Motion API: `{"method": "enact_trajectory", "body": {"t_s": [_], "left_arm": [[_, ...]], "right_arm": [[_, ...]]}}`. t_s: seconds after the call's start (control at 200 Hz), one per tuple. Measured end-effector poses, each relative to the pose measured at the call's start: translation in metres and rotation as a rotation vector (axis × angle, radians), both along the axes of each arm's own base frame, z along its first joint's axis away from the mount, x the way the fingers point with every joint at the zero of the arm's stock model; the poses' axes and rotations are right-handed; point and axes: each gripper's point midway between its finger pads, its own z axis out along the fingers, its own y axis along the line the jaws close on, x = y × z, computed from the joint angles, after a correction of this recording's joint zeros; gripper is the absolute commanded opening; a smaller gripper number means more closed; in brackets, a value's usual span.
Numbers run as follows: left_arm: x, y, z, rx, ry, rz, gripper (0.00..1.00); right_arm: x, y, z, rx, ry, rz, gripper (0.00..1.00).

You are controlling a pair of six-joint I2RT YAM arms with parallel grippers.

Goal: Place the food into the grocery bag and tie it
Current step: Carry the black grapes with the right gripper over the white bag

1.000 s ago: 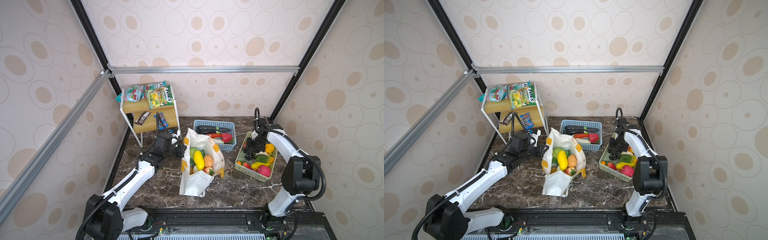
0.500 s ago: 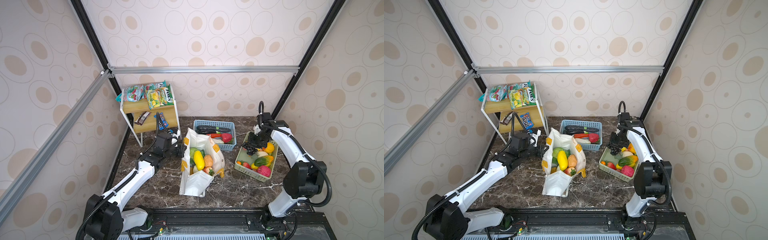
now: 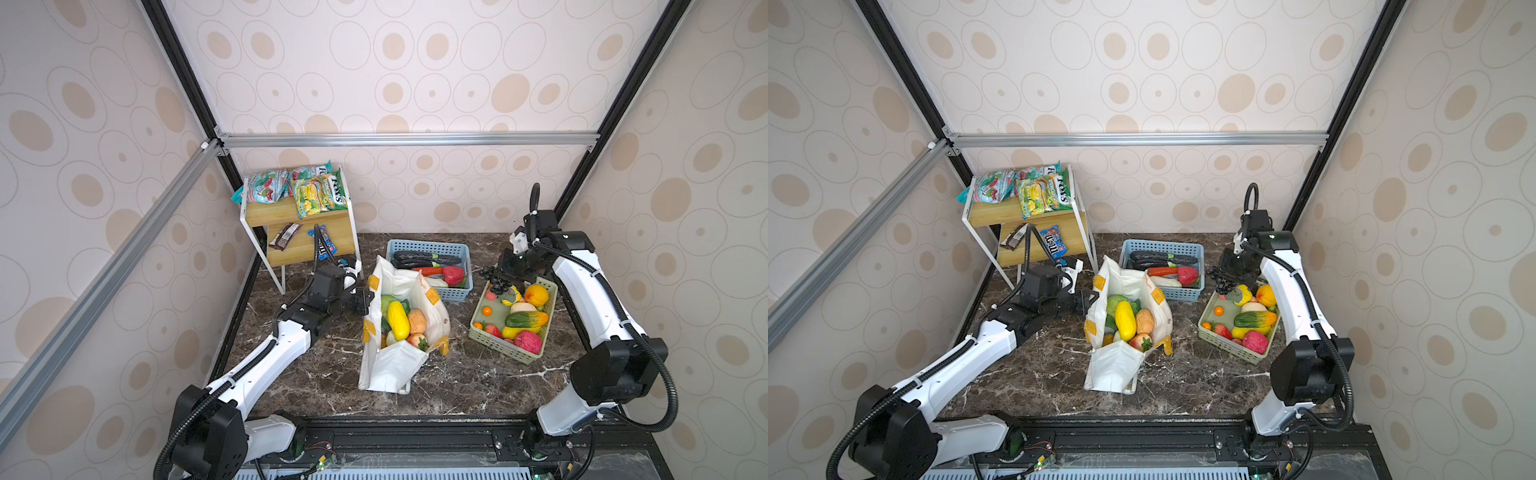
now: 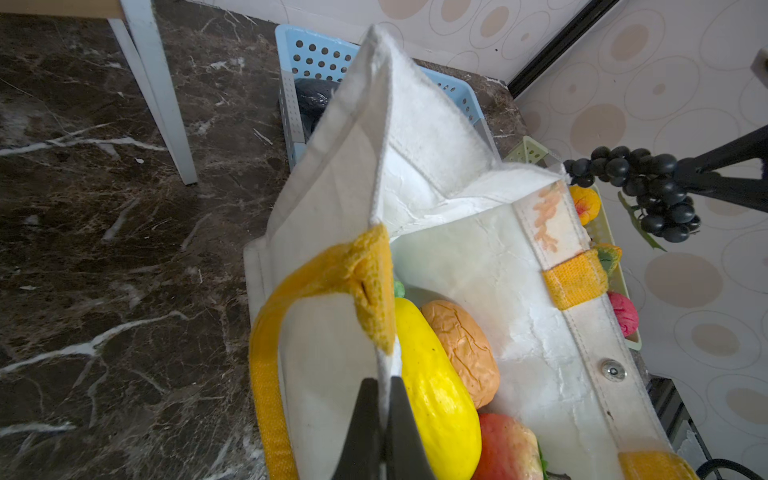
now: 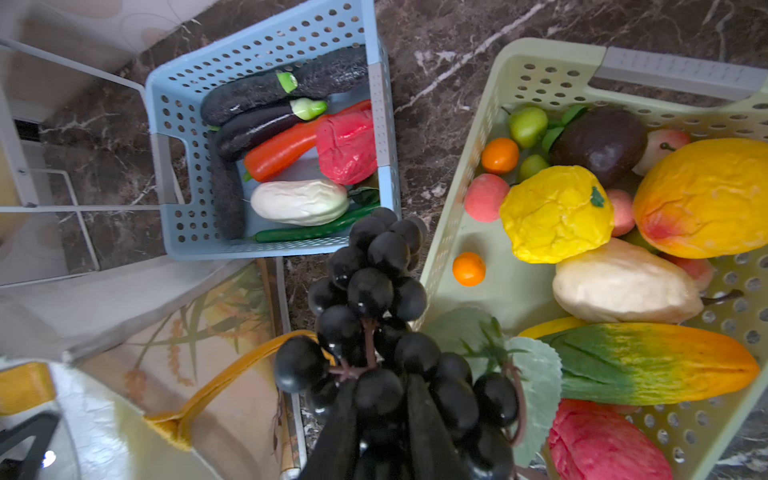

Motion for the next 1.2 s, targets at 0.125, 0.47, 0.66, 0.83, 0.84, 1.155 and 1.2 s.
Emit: {"method": "enact_trajectory", "body": {"t_s": [0.125,0.47,0.66,0.83,0.84,1.155,1.2], "left_arm": [[0.001,-0.002,-0.001,-0.003,0.001,-0.005,0.0],[0.005,-0.005,0.001,-0.01,-0.001,-0.011,0.0],[0.005,-0.005,0.001,-0.01,-0.002,-0.011,0.0],[0.005,-0.005,0.001,-0.01,-0.002,-0.01,0.0],[0.005,-0.005,0.001,-0.01,-0.002,-0.011,0.0],[0.005,-0.005,0.002,-0.01,-0.002,-0.011,0.0],[0.005,-0.005,0.002,-0.01,-0.003,-0.011,0.0]], "right_arm": [[0.0,0.025,0.019,0.026,-0.039,0.052,0.22],[-0.022,0.122,0.078,0.124,-0.162,0.255,0.22],[-0.046,0.17,0.094,0.184,-0.178,0.356,0.23],[-0.071,0.207,0.098,0.232,-0.16,0.451,0.23],[-0.073,0.21,0.098,0.235,-0.158,0.458,0.23],[-0.108,0.253,0.06,0.248,-0.037,0.592,0.24],[-0.108,0.255,0.045,0.237,-0.001,0.592,0.23]]}}
